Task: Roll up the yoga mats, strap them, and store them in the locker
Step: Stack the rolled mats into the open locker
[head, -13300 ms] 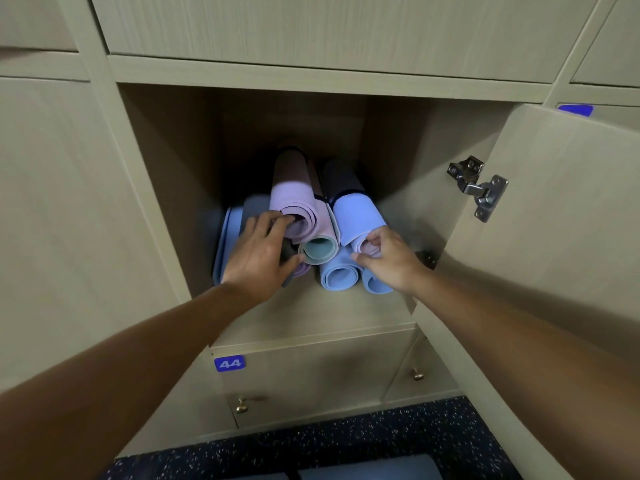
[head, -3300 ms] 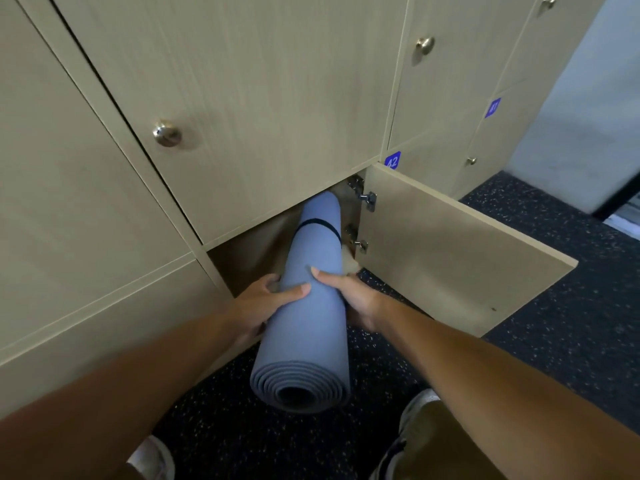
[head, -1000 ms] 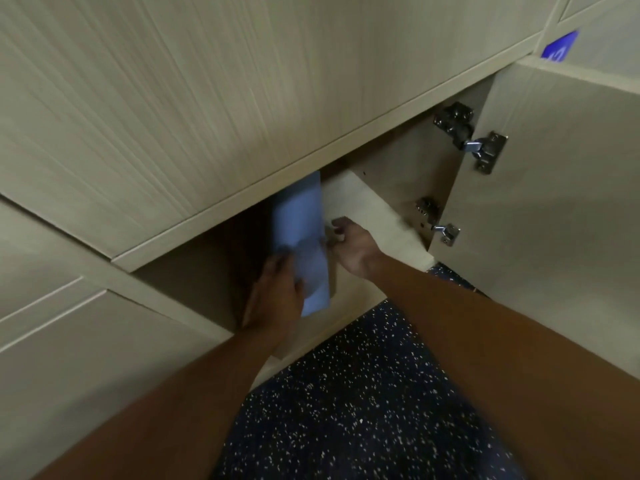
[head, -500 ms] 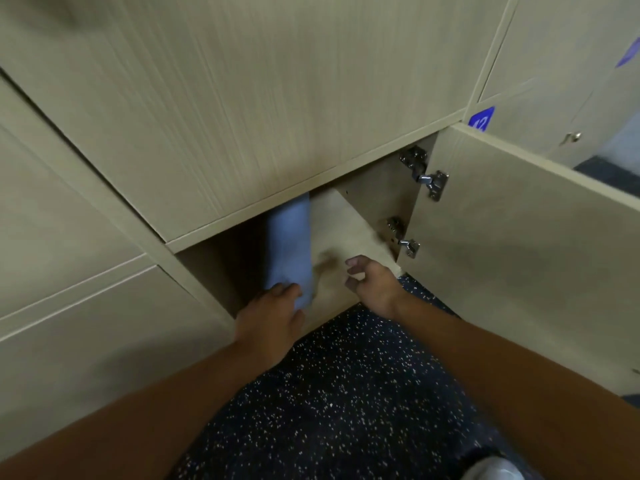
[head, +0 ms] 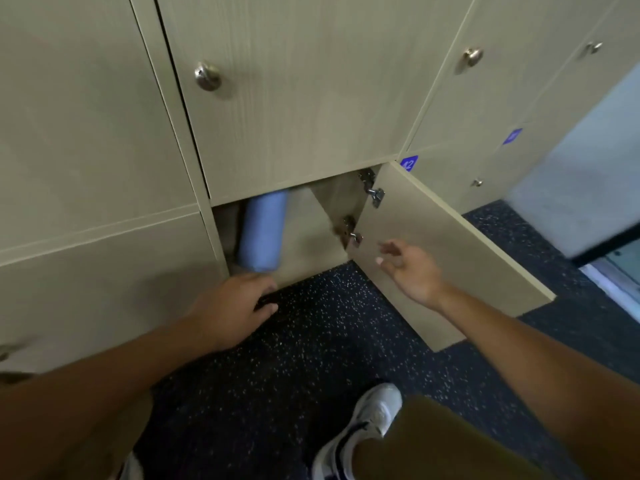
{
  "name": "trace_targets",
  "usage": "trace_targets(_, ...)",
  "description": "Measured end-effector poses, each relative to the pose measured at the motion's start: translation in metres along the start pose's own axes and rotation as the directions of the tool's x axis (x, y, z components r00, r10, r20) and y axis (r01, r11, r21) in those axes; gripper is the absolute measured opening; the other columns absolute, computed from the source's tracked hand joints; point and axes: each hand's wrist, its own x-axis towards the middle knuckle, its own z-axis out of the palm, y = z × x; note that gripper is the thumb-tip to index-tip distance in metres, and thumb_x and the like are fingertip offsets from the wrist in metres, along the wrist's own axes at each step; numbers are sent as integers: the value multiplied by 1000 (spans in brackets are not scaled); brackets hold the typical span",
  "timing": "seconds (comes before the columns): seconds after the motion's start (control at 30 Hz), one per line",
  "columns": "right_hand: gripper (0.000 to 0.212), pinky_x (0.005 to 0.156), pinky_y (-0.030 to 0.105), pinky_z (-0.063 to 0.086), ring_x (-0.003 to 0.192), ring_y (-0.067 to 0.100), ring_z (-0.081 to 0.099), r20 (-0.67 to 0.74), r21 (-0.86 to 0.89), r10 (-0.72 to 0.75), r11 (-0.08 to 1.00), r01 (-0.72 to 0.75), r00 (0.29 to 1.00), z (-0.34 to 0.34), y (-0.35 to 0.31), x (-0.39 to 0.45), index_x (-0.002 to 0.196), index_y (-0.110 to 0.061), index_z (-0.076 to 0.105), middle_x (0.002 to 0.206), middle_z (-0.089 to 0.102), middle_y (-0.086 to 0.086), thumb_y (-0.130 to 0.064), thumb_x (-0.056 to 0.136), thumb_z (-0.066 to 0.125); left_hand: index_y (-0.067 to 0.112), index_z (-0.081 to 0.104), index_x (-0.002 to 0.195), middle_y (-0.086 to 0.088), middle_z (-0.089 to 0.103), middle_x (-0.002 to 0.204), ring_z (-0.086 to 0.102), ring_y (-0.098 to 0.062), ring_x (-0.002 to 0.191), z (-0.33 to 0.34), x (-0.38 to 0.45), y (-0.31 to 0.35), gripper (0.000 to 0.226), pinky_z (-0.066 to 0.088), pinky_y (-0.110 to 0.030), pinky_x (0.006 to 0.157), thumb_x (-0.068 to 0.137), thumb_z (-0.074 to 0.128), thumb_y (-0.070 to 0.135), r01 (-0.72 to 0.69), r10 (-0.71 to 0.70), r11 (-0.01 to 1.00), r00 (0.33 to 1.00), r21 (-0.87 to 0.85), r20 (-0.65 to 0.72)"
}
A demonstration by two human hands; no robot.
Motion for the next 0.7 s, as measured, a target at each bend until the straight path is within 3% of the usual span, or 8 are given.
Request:
trace_targets(0.13,68,121,44,27,146,29,30,-145,-236,40,969,-74,989,-30,22,-28,156,-14,32,156,39,10,-36,99,62,28,63,126,8,69,120,63,-9,104,-1,-27,20,31,52,-33,92,98,65,41,0,7,994,998,-113,61)
trace_targets(0.23,85,124,47,21,148,32,22,-266,-340,61,928,-152,962,-52,44,-35,159,-8,20,160,30,13,-37,95,67,31,62,126,10,68,120,62,-6,102,0,-42,23,32,54,-34,91,98,64,45,0,12,988,997,-152,78)
trace_targets(0.33,101,127,46,13,154,35,12,-307,-430,223,834,-344,925,-65,72,-32,161,-5,5,168,13,14,-53,94,63,28,61,130,10,64,125,57,-5,102,1,-46,24,36,49,-28,87,99,62,45,-28,38,994,994,-102,98)
trace_targets(0.4,108,127,47,10,156,34,10,-302,-408,376,780,-475,876,-68,86,-32,162,-6,-2,169,9,14,-58,93,62,30,58,133,10,61,129,58,-7,106,0,-44,27,38,49,-31,91,99,60,48,-49,57,995,993,-85,100)
trace_targets(0.53,99,121,50,26,144,38,32,-338,-331,455,762,-557,824,-68,98,-33,159,-8,17,157,34,18,-52,88,69,32,56,134,11,59,129,58,-11,113,-5,-37,26,40,51,-38,97,99,57,52,-100,107,993,989,-68,104)
trace_targets(0.6,87,115,52,36,136,39,41,-351,-321,448,767,-555,822,-68,89,-38,152,-9,29,148,42,18,-47,86,71,33,56,132,11,60,127,59,-11,112,-10,-34,22,40,52,-39,96,98,57,54,-101,108,993,988,-68,109)
trace_targets(0.7,78,106,52,43,130,38,46,-287,-361,445,770,-526,848,-62,69,-50,149,-8,32,142,45,17,-42,89,69,31,57,132,10,59,126,59,-12,110,-20,-32,18,40,52,-40,94,98,57,53,-90,95,994,990,-58,107)
